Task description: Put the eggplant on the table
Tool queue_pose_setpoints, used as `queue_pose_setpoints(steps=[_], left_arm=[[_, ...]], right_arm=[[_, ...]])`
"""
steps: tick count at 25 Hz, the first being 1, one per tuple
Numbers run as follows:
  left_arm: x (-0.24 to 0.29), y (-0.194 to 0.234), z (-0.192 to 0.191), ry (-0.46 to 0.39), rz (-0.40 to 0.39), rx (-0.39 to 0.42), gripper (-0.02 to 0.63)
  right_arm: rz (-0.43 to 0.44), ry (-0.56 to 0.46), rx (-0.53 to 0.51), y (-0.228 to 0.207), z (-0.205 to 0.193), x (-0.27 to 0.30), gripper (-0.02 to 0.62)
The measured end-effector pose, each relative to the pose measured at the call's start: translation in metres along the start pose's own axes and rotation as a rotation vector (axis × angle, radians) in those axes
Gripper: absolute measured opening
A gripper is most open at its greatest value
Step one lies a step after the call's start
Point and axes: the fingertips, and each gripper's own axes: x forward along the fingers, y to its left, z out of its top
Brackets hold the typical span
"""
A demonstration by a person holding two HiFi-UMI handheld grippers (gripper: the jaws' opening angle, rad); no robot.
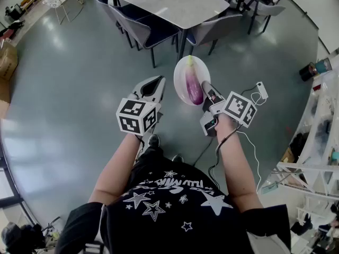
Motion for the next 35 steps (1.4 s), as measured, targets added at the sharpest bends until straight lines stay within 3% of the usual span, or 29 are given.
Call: queue_pose_setpoints(steps=[24, 35], left_arm=[[0.053, 0.065, 0.012, 0.007, -0.077, 0.004, 0.008], [0.074, 0.13, 0.033, 0.025, -0.14, 0.007, 0.008]], right_arm=[[-0.072, -0.059, -0.024, 0.001, 0.021, 0.062, 0.021], [-0.105, -0.114, 0.009, 0.018, 0.034, 0.123, 0.021]])
